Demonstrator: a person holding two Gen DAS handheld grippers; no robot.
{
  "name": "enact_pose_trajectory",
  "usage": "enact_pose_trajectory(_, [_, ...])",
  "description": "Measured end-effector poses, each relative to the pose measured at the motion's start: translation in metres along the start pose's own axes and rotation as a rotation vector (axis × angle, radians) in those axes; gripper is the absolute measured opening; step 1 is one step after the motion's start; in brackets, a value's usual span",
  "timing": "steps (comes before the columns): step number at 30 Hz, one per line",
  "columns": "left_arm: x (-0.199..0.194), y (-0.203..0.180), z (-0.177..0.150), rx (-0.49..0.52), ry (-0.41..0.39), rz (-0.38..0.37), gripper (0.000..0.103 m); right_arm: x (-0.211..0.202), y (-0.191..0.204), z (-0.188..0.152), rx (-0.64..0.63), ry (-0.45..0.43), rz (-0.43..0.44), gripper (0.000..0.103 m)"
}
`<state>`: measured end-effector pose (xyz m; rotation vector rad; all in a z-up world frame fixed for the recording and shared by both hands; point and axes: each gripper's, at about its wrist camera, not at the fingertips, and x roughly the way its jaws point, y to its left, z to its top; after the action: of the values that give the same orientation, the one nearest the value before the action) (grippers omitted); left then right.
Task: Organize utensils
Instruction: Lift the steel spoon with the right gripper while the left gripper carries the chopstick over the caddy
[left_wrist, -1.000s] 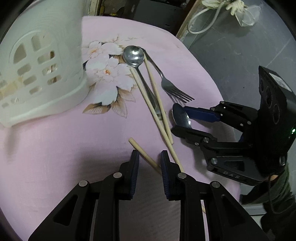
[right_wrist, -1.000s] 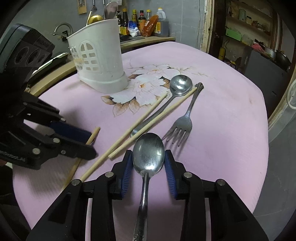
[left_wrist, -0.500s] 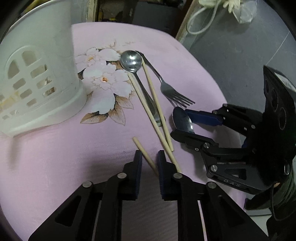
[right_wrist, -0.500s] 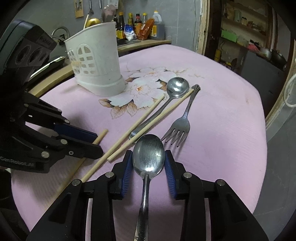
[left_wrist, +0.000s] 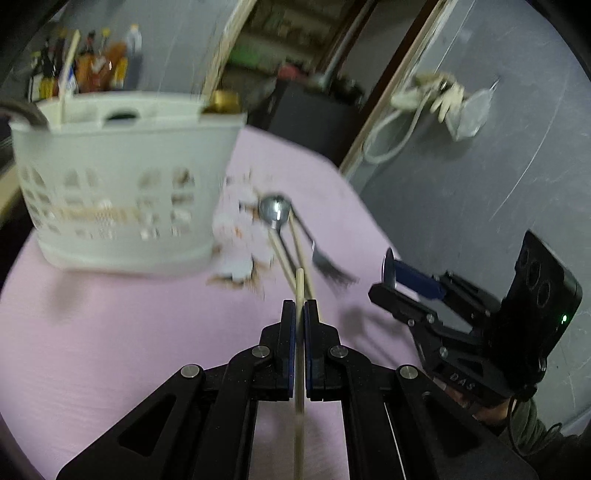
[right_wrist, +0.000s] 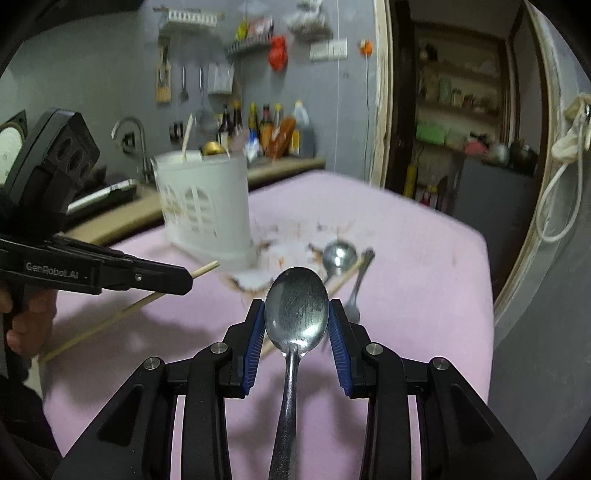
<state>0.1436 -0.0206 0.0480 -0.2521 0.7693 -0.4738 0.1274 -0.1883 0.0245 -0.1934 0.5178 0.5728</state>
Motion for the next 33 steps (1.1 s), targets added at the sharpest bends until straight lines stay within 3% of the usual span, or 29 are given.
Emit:
enact_pose_trajectory(5, [-0.026,-0.011,0.004,0.061,-0.228,0.027,0.002,-0.014,0.011,0.011,-0.002,-0.14,-0.02,0.031])
enact_pose_trajectory(9, [-0.038,-0.018,0.008,0.091,-0.357,0.054,0.002,-0.02,0.017,0.023,0.003,-0.235,-0.015,0.031])
enact_pose_trajectory(19, [-0.072,0.006,0.032,0.084,-0.536,0.086,0.002,-0.017,0.027,0.07,0.001,-0.379,0.035,0.031])
enact_pose_trajectory(30, [-0.114,0.04,0.068,0.136,-0.71,0.166,0.002,-0.01,0.05,0.123,-0.055,-0.557,0.015,0.031])
enact_pose_trajectory(33, [-0.122,0.057,0.083,0.124,-0.757,0.156,0.002,-0.007,0.046,0.14,-0.022,-0.603,0.05,0.031])
